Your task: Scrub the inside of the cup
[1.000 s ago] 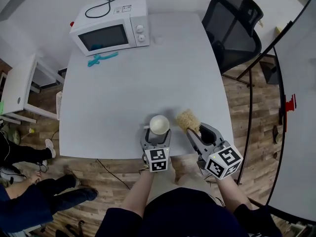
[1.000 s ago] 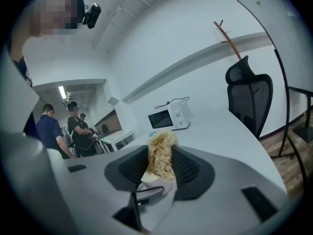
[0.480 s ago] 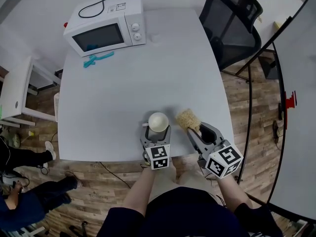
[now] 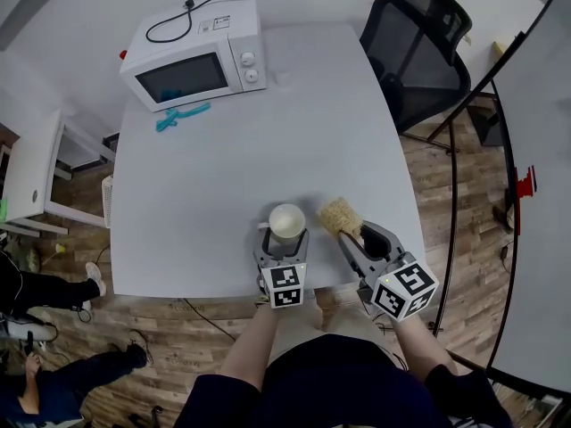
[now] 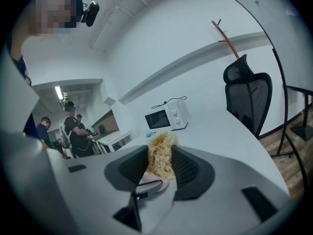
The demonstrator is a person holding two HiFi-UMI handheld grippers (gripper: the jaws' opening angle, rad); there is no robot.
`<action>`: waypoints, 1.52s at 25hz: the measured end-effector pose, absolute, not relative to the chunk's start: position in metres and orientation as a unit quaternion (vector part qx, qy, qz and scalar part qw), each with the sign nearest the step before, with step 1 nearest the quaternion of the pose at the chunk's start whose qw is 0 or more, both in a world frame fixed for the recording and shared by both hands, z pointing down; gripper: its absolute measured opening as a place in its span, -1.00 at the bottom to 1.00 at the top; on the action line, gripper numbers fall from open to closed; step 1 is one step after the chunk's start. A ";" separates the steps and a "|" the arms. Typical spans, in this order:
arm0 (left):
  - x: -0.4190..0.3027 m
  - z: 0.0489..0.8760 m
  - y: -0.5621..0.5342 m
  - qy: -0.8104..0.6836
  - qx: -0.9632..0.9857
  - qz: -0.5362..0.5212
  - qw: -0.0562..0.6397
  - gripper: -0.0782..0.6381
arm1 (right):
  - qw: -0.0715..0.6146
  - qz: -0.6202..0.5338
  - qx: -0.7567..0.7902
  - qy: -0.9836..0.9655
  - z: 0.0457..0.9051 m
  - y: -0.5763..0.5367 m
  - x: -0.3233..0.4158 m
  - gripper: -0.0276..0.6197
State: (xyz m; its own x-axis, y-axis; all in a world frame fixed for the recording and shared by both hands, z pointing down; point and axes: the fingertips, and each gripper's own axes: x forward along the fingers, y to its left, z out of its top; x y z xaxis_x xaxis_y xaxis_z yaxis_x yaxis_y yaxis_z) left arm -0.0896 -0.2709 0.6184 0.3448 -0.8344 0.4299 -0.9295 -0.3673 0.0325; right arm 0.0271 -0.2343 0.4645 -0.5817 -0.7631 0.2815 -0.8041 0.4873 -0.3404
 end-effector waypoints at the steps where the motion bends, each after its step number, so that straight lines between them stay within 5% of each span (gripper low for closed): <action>1: -0.091 0.616 -0.271 -0.545 0.810 0.172 0.135 0.25 | 0.046 0.221 0.455 -0.862 0.464 -0.235 0.026 -0.45; 20: -0.104 0.542 -0.255 -0.496 0.854 0.156 0.020 0.25 | 0.082 0.150 0.391 -0.904 0.439 -0.230 -0.001 -0.45; 27: -0.095 0.527 -0.241 -0.459 0.869 0.180 -0.042 0.25 | 0.189 0.021 0.272 -0.943 0.413 -0.217 -0.033 -0.45; 33: -0.087 0.514 -0.241 -0.458 0.859 0.209 -0.094 0.25 | 0.342 -0.210 0.141 -0.905 0.408 -0.198 -0.057 -0.45; 38: -0.085 0.520 -0.244 -0.457 0.850 0.229 -0.126 0.25 | 0.397 -0.352 0.051 -0.846 0.422 -0.187 -0.071 -0.45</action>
State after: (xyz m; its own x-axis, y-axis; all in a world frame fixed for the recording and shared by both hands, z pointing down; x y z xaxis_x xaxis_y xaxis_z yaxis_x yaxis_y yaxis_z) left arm -0.0846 -0.2441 0.5195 0.4766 -0.8352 0.2743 -0.7202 -0.5499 -0.4230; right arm -0.0705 -0.1875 0.4216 -0.6794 -0.3653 0.6364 0.1938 0.7471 0.6358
